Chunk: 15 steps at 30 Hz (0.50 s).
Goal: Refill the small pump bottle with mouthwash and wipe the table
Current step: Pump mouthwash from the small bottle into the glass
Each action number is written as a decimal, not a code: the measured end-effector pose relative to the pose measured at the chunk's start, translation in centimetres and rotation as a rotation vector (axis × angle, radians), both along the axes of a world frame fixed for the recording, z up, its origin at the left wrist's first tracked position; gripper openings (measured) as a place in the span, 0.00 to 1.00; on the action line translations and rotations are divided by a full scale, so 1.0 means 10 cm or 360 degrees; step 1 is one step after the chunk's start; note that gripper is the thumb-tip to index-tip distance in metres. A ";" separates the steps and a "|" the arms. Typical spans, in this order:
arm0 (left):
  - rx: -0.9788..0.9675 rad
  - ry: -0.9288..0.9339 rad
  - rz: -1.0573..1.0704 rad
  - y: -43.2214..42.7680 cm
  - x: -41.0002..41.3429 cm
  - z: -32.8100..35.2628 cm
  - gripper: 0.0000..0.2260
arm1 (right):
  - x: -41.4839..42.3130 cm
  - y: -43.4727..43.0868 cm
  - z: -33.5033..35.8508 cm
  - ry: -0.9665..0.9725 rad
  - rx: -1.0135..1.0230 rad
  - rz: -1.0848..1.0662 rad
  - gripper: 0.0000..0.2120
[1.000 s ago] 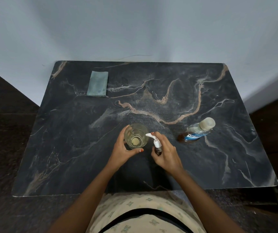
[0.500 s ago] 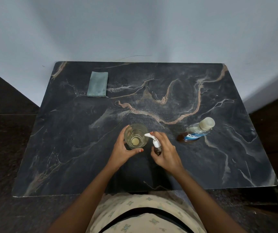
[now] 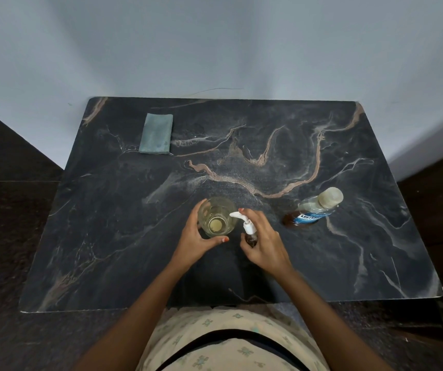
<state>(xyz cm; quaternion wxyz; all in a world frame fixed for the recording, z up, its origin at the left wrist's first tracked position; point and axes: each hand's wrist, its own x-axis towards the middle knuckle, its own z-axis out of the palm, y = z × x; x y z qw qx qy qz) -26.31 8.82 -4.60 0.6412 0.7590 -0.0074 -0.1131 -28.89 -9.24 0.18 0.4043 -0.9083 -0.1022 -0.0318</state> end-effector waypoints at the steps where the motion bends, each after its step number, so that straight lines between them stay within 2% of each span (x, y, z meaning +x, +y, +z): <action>1: 0.0005 -0.0002 -0.0002 0.00 0.00 0.00 0.41 | 0.01 0.00 0.00 -0.0010 0.0000 0.0005 0.31; 5: 0.0023 0.0006 0.0004 0.00 0.00 0.01 0.41 | 0.01 0.02 0.00 -0.0088 -0.0059 0.0041 0.30; 10: 0.0033 0.0007 -0.0008 0.00 0.00 0.01 0.43 | 0.03 0.00 -0.03 -0.0040 -0.0049 0.0063 0.30; 15: 0.0048 0.0008 -0.0017 0.00 0.00 -0.01 0.43 | 0.03 -0.04 -0.08 0.0064 0.0065 0.0022 0.40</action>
